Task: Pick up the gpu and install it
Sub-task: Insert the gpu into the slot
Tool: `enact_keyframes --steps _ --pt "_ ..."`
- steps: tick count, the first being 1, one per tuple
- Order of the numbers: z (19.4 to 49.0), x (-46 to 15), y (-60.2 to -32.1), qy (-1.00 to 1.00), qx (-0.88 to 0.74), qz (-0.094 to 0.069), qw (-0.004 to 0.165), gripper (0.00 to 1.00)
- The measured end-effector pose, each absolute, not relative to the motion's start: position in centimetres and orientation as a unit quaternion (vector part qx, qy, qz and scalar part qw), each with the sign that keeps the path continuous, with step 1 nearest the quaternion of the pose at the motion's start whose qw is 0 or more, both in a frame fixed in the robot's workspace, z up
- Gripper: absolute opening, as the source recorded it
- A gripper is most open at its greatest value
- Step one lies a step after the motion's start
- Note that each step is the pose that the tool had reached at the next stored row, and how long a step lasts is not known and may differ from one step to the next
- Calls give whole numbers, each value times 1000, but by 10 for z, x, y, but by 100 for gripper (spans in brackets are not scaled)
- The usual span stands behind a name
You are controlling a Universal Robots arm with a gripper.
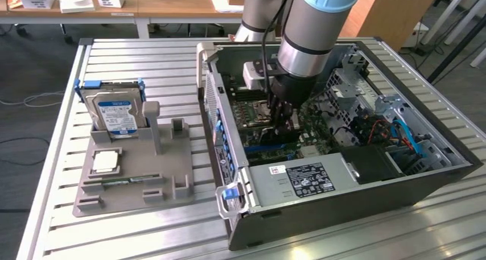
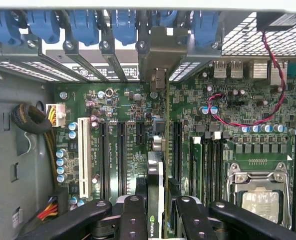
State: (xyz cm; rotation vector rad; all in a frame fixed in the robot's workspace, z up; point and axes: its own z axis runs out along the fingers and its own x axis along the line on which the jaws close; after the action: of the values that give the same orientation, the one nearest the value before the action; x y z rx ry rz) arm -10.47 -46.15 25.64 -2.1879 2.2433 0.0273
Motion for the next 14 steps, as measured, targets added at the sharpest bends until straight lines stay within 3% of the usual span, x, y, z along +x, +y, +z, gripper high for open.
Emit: enact_keyframes --steps 14 --pt "257 -105 -461 716 -698 9 4 27"
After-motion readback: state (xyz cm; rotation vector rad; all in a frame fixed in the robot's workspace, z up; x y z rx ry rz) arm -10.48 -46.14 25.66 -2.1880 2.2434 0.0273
